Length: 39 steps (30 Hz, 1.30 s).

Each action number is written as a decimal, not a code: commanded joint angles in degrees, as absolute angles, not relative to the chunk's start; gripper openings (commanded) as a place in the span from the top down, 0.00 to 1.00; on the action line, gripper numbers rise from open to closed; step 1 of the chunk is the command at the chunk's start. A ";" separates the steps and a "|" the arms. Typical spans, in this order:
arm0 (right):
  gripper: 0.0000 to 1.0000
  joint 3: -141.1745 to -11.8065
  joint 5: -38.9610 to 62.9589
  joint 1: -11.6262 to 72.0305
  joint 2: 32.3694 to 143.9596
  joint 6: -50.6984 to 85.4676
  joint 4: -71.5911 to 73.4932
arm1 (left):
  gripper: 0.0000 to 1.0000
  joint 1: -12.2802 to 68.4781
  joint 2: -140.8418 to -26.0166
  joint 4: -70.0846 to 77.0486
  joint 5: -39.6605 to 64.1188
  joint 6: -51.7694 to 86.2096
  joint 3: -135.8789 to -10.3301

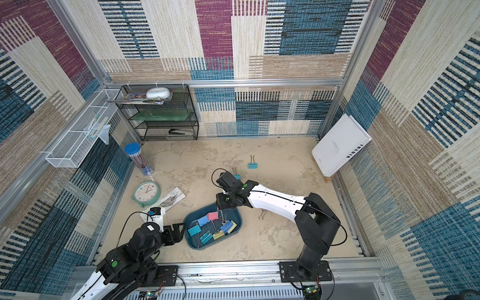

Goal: Put the binder clips in the storage box
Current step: Place the binder clip in the storage box, then pick up the binder clip at the center of the board.

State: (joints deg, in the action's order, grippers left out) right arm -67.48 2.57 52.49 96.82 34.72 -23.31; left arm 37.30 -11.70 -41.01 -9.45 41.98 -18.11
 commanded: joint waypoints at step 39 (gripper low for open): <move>0.27 -41.76 -5.00 28.37 76.30 36.12 -26.44 | 0.14 37.35 -11.52 -40.27 -9.49 41.50 -17.84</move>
